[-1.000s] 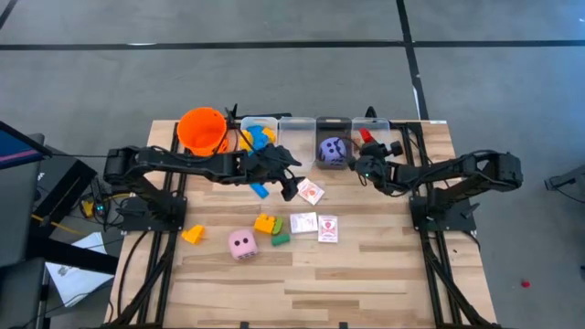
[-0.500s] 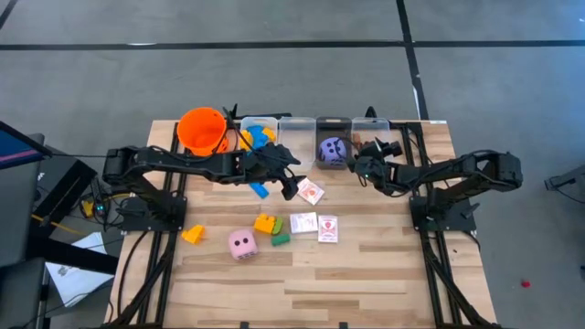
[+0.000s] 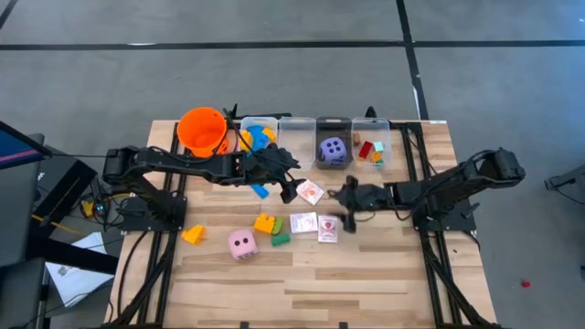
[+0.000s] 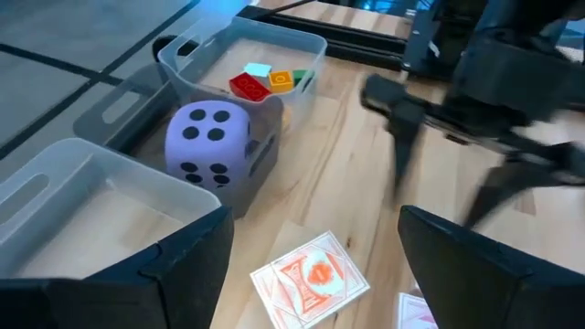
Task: Pick & Place Toys
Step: Put the small blue game piece into the right transparent bin
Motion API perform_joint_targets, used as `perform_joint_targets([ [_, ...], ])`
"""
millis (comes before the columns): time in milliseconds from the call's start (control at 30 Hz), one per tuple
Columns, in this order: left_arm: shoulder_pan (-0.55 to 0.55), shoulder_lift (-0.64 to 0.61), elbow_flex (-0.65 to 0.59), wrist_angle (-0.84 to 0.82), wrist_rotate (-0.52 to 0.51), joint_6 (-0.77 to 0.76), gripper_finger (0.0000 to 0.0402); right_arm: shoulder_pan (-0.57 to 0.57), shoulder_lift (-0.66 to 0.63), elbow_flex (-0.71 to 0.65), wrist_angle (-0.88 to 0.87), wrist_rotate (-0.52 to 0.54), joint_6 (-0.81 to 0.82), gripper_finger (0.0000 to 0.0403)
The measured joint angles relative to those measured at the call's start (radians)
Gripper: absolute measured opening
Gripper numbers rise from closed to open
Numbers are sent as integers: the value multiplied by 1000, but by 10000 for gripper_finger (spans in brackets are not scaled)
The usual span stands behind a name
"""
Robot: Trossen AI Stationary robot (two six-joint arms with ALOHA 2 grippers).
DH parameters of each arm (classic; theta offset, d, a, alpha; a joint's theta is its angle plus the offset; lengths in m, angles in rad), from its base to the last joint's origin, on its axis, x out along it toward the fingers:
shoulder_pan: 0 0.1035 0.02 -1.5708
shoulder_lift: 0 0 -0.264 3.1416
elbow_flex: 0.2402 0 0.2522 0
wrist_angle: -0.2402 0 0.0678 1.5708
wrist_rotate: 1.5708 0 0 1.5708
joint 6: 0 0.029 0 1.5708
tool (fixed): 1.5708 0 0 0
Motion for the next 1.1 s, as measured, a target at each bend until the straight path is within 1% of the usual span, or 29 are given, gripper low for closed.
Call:
perform_joint_targets([
  [33,-3,0,0,0,0,0,302,22,0,0,-3,-33,15,265],
  [100,-11,0,0,0,0,-10,301,63,0,0,-14,-57,40,265],
  [233,-30,0,0,0,0,-34,301,123,0,0,-45,-62,41,265],
  [367,-64,0,0,-1,1,-82,301,146,0,0,-88,-58,41,265],
  [533,-114,7,0,1,1,-173,301,131,0,0,-105,5,42,265],
  [600,-130,9,-1,-8,2,-188,301,120,0,0,-88,42,43,265],
  [667,-144,12,0,-17,-1,-186,297,107,0,0,-71,56,42,265],
  [833,-165,15,0,-159,-1,-173,269,84,0,0,-45,59,44,265],
  [933,-176,15,0,-313,3,-165,250,83,0,0,-43,60,44,265],
  [1033,-180,15,0,-474,-6,-62,236,83,0,0,-43,59,44,265],
  [1100,-175,15,-1,-551,-32,4,231,83,0,0,-43,59,43,265],
])
